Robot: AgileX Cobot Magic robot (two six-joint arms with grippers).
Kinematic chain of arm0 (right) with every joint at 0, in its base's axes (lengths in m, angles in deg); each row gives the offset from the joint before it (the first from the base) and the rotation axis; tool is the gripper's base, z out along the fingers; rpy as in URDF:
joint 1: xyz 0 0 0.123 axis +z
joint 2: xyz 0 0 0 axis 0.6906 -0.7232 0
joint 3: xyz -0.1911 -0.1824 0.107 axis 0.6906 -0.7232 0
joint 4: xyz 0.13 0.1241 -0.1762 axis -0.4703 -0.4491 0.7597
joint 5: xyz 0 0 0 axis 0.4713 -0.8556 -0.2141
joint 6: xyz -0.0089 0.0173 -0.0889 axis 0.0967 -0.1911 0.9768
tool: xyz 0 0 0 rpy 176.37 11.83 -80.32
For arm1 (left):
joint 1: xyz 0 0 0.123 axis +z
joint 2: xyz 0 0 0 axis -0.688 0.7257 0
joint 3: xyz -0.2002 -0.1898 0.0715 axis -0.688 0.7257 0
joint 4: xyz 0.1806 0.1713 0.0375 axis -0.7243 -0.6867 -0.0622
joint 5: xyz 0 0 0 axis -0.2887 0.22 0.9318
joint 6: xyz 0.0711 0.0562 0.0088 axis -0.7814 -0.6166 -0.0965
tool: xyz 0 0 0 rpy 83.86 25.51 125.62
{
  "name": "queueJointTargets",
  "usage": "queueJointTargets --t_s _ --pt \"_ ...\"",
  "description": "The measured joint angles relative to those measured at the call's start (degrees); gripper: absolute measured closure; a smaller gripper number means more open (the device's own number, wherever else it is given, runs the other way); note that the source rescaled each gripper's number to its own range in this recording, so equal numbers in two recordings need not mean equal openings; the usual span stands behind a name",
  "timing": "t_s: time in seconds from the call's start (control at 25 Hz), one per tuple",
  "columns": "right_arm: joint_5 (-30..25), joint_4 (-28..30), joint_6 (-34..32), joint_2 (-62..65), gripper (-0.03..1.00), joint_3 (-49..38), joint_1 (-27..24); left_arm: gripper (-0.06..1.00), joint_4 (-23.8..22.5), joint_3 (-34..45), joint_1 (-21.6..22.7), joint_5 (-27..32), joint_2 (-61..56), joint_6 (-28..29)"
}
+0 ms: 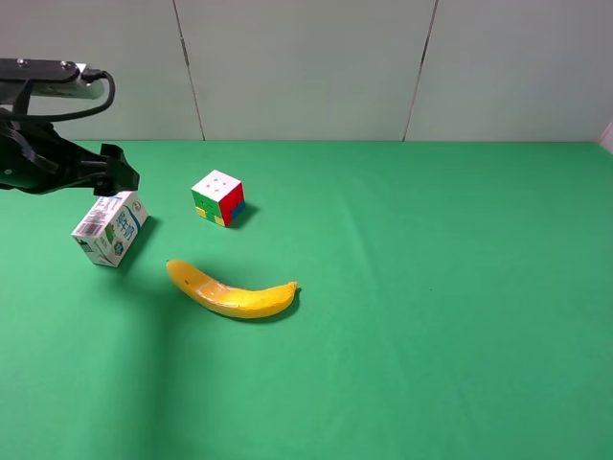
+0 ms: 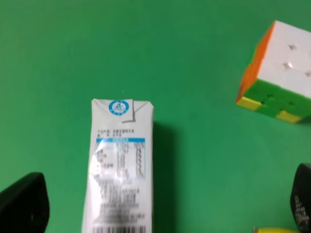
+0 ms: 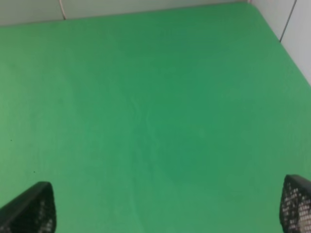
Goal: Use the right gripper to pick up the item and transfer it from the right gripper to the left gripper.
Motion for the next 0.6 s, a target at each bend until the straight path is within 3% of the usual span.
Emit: queueJointTargets --t_s 0.12,0.28,0.6 --pt "-0.1 0.0 0.0 0.0 -0.03 0.0 0.0 -0.05 -10.2 -0.1 0.0 3.7 -3.0 9.7" --pt "-0.1 0.0 0.0 0.0 -0.03 0.0 0.0 -0.05 -19.3 -0.1 0.0 9.8 -7.3 20.2" --pt "-0.1 0.0 0.0 0.0 -0.03 0.0 0.0 -0.02 -21.4 -0.1 0.0 20.3 -19.1 22.8"
